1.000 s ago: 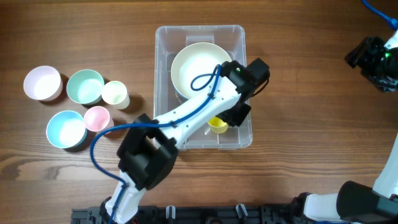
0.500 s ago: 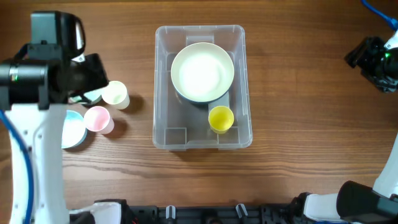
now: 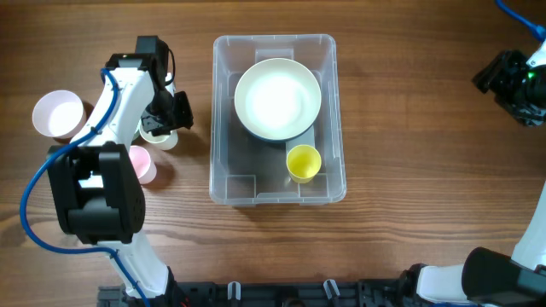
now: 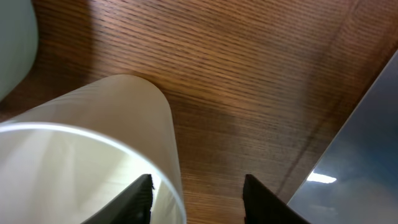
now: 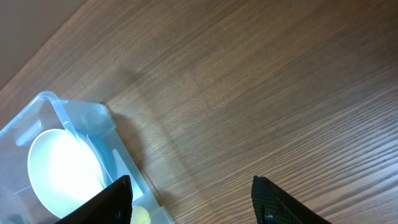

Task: Pack container
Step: 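Place the yellow cup in the container's near right corner, then grasp the cream cup and drop it into the yellow cup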

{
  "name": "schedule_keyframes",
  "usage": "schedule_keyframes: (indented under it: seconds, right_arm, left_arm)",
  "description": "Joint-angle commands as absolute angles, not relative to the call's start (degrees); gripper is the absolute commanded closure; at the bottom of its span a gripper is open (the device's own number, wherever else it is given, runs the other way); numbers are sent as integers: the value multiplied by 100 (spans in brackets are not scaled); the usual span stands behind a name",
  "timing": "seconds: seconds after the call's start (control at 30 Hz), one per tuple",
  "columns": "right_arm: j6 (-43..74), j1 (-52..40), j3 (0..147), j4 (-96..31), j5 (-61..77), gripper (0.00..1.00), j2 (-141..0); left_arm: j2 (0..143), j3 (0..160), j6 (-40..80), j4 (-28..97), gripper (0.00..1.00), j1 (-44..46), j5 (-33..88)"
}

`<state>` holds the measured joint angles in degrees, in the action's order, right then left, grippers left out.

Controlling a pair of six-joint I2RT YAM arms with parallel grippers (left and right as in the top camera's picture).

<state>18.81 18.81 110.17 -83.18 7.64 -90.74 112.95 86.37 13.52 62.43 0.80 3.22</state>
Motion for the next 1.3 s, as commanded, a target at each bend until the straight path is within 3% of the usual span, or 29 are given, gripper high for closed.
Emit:
schedule_keyframes:
  seconds: [0.0,0.03,0.07,0.27,0.37,0.47,0.6,0.83,1.2,1.23,1.27]
  right_arm:
    - [1946,1883,10984,-8309,749,38,-9107]
    - [1944,1883,10984,-8311,749,38,-9107]
    - [1944,1883,10984,-8315,749,38,-9107]
    - [1929,1883,10984,-8320,751,38,-9107]
    - [1931,1883,10984,-8320,751,38,-9107]
    - [1933,1883,10984,-8318,751,38,-9107]
    - [1933,1883,10984,-8313,751,38,-9107]
    - [1929,1883,10984,-8320,749,38,-9107]
    - [1929,1883,10984,-8313,749,38,-9107]
    - [1929,1883,10984,-8313,749,38,-9107]
    - [1929,1883,10984,-8313,749,38,-9107]
  left_arm:
    - [11306,8617,1374,6208,81,84,54]
    - [11306,8617,1374,6211,92,84,36]
    - [11306,8617,1376,6211,96,86,38]
    - [11229,8764,1376,6331,96,102,60]
    - [10739,9616,1376,7107,96,311,58]
    - [9817,10586,1376,7795,96,985,60]
    - [9061,10643,1374,7942,96,2484,71]
    - [9963,10641,1376,7697,96,4427,449]
    - [11220,10641,1378,7588,96,4639,558]
    - [11220,10641,1378,7585,95,4639,558]
    - [11220,10641,1378,7590,86,4639,558]
